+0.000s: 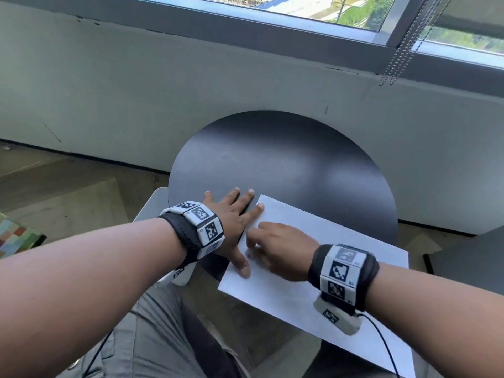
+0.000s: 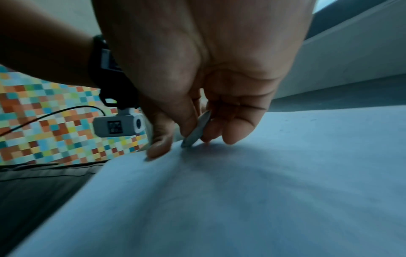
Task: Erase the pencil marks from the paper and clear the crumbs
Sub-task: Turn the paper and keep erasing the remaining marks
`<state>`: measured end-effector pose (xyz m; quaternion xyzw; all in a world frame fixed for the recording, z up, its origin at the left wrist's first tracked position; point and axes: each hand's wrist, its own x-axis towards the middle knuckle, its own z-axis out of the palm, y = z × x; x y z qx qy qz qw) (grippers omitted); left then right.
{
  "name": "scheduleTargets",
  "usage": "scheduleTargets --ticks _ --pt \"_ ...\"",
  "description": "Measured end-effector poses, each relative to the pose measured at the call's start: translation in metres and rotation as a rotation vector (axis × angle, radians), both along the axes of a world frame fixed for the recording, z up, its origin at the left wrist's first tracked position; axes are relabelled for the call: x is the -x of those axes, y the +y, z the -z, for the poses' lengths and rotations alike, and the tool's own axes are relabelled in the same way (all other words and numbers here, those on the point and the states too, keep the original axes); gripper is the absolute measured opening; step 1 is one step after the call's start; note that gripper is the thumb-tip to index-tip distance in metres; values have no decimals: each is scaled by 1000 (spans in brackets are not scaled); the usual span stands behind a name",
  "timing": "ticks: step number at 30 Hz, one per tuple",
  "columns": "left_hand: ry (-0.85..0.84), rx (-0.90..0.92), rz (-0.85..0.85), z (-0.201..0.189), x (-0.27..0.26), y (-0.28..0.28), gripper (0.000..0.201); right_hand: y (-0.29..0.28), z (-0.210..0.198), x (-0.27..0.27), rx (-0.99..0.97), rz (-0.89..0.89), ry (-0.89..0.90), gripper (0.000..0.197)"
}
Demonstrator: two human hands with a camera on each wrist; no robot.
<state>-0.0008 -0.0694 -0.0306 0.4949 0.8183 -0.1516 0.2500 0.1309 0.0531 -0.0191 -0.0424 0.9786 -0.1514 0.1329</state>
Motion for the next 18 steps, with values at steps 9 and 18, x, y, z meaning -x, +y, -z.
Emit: scheduleTargets --ticks 9,18 --pt "-5 18 -22 -1 -1 1 153 24 4 16 -25 237 44 22" --pt "31 77 62 -10 -6 10 156 54 4 35 -78 415 18 20"
